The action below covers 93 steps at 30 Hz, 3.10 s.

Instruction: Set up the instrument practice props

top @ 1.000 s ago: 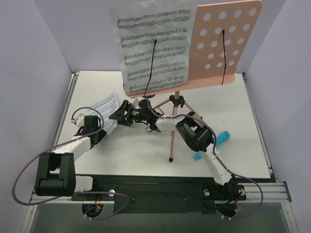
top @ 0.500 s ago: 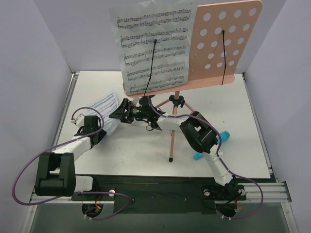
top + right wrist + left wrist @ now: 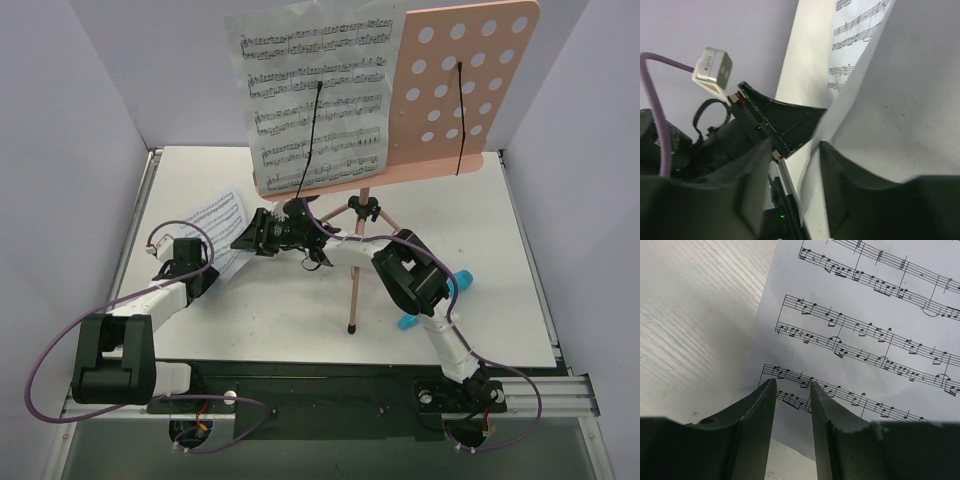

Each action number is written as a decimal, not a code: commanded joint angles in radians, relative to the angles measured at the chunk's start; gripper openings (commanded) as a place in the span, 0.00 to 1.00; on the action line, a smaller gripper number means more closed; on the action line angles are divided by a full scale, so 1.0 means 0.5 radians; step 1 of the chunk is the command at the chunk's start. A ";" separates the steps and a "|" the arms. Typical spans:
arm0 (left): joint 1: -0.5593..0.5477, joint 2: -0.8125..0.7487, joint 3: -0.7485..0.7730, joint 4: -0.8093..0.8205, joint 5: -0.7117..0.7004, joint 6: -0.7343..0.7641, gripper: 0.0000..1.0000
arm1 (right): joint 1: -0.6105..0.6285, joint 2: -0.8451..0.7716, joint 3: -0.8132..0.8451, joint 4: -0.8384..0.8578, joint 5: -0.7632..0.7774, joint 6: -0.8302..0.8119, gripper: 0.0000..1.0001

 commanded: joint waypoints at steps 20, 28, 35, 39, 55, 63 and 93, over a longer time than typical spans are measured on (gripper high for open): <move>0.044 -1.159 0.484 -0.632 0.091 0.336 0.91 | 0.172 -0.691 -0.426 -0.699 0.306 -0.993 0.00; 0.047 -1.316 0.626 -0.669 0.355 0.603 0.91 | 0.476 -1.210 -0.849 -0.868 0.862 -1.285 0.00; 0.047 -1.411 0.684 -0.641 0.456 0.726 0.91 | 0.641 -1.749 -1.220 -1.113 1.218 -1.408 0.00; 0.044 -1.436 0.773 -0.568 0.631 0.818 0.91 | 0.697 -2.136 -1.319 -1.401 1.365 -1.515 0.00; 0.011 -1.396 0.847 0.763 2.385 0.542 0.90 | 0.700 -3.155 -0.755 -2.742 0.623 -1.736 0.00; -0.146 -1.414 0.803 1.393 2.864 0.195 0.90 | 0.700 -2.975 -0.411 -3.074 0.179 -1.841 0.00; -1.836 -0.884 1.365 -0.475 1.752 1.891 0.91 | 0.697 -2.619 0.019 -3.350 0.160 -2.120 0.00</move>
